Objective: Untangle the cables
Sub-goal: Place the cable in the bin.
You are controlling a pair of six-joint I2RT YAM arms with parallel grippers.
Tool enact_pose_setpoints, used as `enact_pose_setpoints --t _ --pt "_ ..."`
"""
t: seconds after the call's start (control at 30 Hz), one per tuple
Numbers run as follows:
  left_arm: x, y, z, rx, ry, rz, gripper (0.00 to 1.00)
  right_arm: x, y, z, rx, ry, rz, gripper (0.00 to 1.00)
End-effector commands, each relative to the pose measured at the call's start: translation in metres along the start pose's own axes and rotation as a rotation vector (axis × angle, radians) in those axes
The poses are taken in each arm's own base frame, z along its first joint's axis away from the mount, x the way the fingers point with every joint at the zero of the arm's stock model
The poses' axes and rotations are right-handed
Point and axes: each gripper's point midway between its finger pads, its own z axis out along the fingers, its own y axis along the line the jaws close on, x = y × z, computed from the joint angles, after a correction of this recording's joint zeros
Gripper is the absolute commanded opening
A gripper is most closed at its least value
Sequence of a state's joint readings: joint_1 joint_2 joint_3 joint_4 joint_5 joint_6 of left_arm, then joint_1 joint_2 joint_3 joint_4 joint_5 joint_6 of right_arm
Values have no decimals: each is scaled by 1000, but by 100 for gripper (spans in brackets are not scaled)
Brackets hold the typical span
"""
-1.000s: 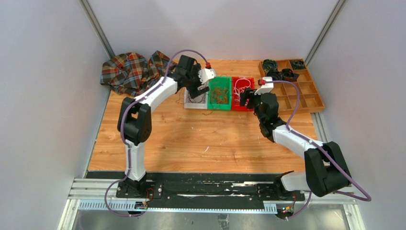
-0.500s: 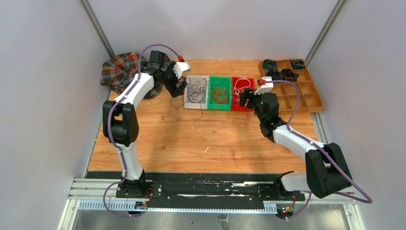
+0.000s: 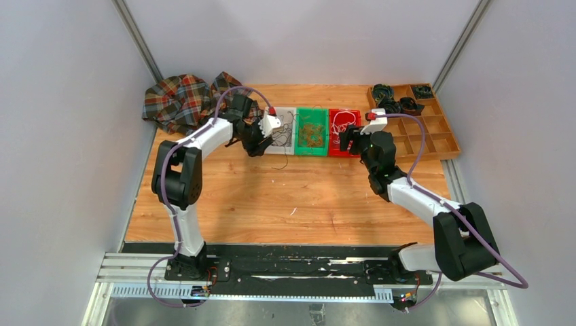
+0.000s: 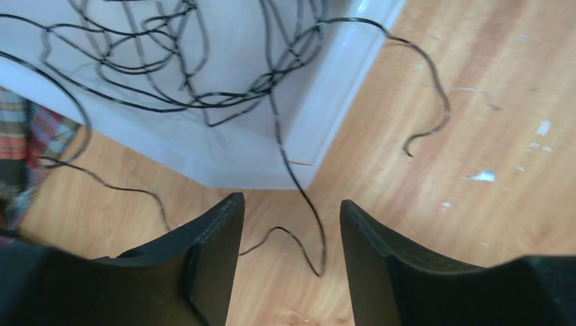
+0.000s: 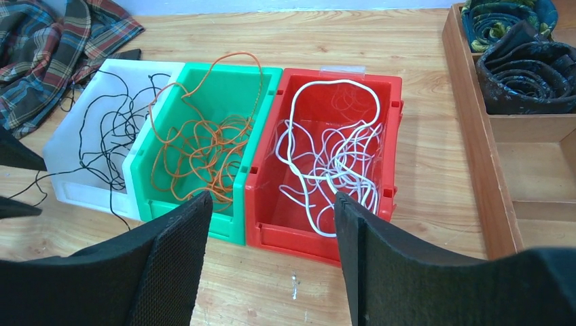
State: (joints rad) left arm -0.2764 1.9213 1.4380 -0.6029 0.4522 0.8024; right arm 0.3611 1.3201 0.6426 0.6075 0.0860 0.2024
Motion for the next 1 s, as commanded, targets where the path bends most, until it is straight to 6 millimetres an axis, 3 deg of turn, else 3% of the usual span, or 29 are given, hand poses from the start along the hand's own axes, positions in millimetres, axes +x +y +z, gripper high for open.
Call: enact_pose_setpoints --t 0.0,0.1,0.17,0.37,0.6,0.8,0.97 --pt "-23 51 -11 -282 -16 -21 47 -24 8 -3 -28 -56 22 66" --pt "-41 54 -25 -316 -45 -11 17 -27 9 -5 -30 -66 21 65" --pt "-57 55 -37 -344 -62 4 2 -29 8 -7 -29 -72 23 65" --pt "-101 45 -59 -413 -86 90 1 -29 9 -8 -31 -74 36 64" --pt "-137 66 -67 -676 -7 270 1 -30 9 -9 -28 -76 41 64" --pt "-138 96 -51 -783 120 366 1 -27 6 -13 -16 -74 38 64" --pt "-135 109 -48 -853 168 445 1 -24 3 -14 -8 -70 36 64"
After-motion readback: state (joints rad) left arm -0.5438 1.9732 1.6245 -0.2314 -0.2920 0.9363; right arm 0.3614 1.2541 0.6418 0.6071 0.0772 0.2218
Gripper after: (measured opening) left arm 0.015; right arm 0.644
